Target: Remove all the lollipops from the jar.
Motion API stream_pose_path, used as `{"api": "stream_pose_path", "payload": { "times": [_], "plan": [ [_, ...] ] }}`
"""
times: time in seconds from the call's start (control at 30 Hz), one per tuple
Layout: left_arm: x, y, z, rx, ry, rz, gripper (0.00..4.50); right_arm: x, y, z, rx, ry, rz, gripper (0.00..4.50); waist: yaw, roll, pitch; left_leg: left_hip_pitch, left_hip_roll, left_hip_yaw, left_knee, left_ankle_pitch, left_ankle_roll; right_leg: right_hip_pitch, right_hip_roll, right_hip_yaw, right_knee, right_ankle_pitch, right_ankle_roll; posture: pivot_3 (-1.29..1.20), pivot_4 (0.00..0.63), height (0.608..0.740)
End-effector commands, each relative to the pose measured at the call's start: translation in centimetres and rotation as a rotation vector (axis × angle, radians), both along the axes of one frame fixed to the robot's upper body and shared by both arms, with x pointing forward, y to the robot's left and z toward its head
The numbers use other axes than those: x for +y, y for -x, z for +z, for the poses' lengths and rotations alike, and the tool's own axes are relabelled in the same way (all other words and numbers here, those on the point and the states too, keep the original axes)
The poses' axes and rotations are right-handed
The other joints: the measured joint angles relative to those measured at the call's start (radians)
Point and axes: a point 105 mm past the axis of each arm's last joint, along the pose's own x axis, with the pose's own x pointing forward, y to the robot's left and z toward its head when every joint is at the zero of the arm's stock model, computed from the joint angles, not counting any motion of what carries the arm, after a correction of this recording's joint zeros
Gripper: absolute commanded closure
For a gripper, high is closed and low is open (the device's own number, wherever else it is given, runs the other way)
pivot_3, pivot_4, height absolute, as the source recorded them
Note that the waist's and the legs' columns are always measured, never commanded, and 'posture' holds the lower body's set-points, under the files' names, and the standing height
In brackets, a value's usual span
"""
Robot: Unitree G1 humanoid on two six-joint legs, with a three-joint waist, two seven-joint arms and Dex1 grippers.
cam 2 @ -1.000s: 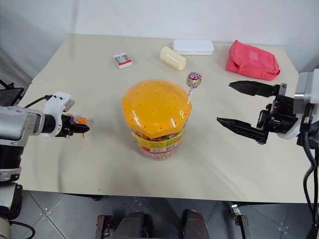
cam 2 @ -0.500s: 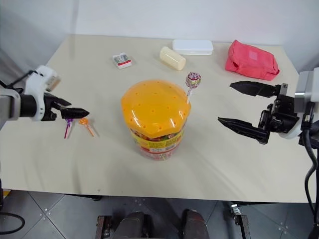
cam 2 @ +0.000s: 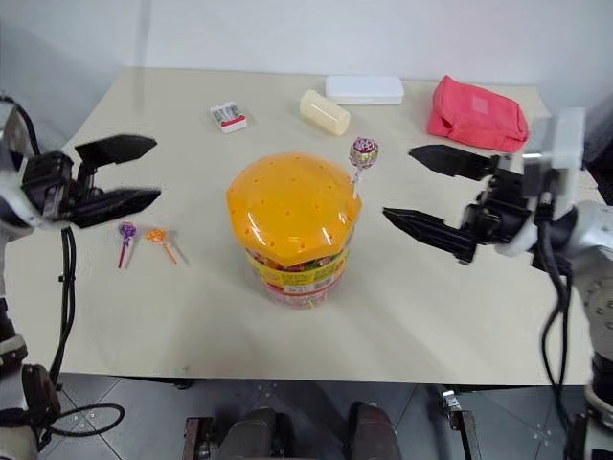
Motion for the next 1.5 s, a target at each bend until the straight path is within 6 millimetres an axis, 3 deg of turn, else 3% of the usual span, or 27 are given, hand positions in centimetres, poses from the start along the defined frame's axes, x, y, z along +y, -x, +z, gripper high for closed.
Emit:
{"api": "stream_pose_path", "payload": {
  "times": [0.03,0.1,0.2,0.57,0.6,0.67,0.83,0.97,1.07,1.13,1.23,1.33,1.5],
  "plan": [
    [0.4,1.4,-0.1,-0.051,-0.034,-0.090,0.01,1.6,0.6,0.9,-0.031,-0.028,0.080,0.00,0.003,0.000,0.000,0.000,0.000,0.000,0.000,0.000,0.000,0.000,0.000,0.000,0.000,0.000,0.000,0.00,0.150,0.740],
    [0.5,1.6,-0.7,-0.045,-0.053,-0.112,0.01,2.5,0.4,1.0,-0.030,-0.032,0.114,0.00,0.004,0.000,0.000,0.000,0.000,0.000,0.000,0.000,0.000,0.000,0.000,0.000,0.000,0.000,0.000,0.00,0.150,0.740],
    [0.3,1.6,-0.7,-0.051,-0.048,-0.117,0.00,3.2,0.0,1.3,-0.029,-0.064,0.133,0.58,0.008,0.000,0.000,0.000,0.000,-0.001,0.000,0.000,0.000,0.000,0.000,0.000,0.000,0.000,0.000,0.00,0.150,0.740],
    [0.1,2.0,-0.6,-0.053,-0.030,-0.140,0.00,3.0,-0.5,1.7,-0.040,-0.047,0.131,4.31,0.003,0.000,0.000,0.000,0.000,-0.001,0.000,0.000,0.000,0.000,0.000,0.000,0.000,0.000,0.000,0.00,0.150,0.740],
    [0.1,2.0,-0.6,-0.053,-0.030,-0.141,0.00,3.0,-0.5,1.7,-0.045,-0.046,0.129,4.46,0.003,0.000,0.000,0.000,0.000,0.000,0.000,0.000,0.000,0.000,0.000,0.000,0.000,0.000,0.000,0.00,0.150,0.740],
    [0.1,1.9,-0.5,-0.053,-0.029,-0.145,0.00,2.8,-0.7,2.4,-0.068,-0.053,0.110,4.46,0.001,0.000,0.000,0.000,0.000,-0.001,0.000,0.000,0.000,0.000,0.000,0.000,0.000,0.000,0.000,0.00,0.150,0.740],
    [-0.1,1.5,-0.3,-0.055,-0.024,-0.170,0.00,1.4,-1.1,6.2,-0.182,-0.134,-0.002,4.46,0.000,0.000,0.000,0.000,0.000,-0.001,0.000,0.000,0.000,0.000,0.000,0.000,0.000,0.000,0.000,0.00,0.150,0.740],
    [-0.1,1.3,-0.4,-0.051,-0.026,-0.183,0.00,-1.8,-2.1,8.6,-0.238,-0.164,-0.218,4.46,0.001,0.000,0.000,0.000,0.000,-0.001,-0.001,0.000,0.000,0.000,0.000,0.000,0.000,0.000,0.000,0.00,0.150,0.740],
    [-0.1,1.2,-0.5,-0.046,-0.031,-0.190,0.00,-5.1,-3.0,8.9,-0.224,-0.117,-0.415,4.46,0.002,0.000,0.000,0.000,0.000,-0.001,-0.001,0.000,0.000,0.000,0.000,0.000,0.000,0.000,0.000,0.00,0.150,0.740],
    [-0.1,1.1,-0.6,-0.038,-0.041,-0.192,0.00,-8.4,-4.4,7.0,-0.137,-0.002,-0.603,4.46,0.004,0.000,0.000,0.000,0.000,0.000,-0.002,0.000,0.000,0.000,0.000,0.000,0.000,0.000,0.000,0.00,0.150,0.740],
    [0.1,0.8,-0.7,-0.028,-0.054,-0.180,0.00,-12.8,-5.8,1.5,0.094,0.224,-0.785,4.46,0.006,-0.001,0.000,0.000,0.000,0.000,-0.002,-0.001,0.001,0.000,0.000,0.000,-0.001,0.000,0.000,0.00,0.150,0.740],
    [0.3,0.8,-0.3,-0.038,-0.047,-0.181,0.00,-15.5,-5.8,-3.7,0.333,0.354,-0.872,4.46,0.000,-0.001,0.000,0.000,0.000,0.002,-0.002,-0.001,0.001,0.000,0.000,0.001,-0.001,0.000,0.000,0.00,0.150,0.740],
    [0.6,1.0,0.2,-0.046,-0.051,-0.177,0.00,-18.3,-5.6,-9.2,0.525,0.379,-0.996,4.46,-0.013,-0.001,0.000,0.000,0.000,0.002,-0.002,0.000,0.001,-0.001,0.000,0.001,-0.001,0.000,0.000,0.00,0.150,0.740]
  ]
}}
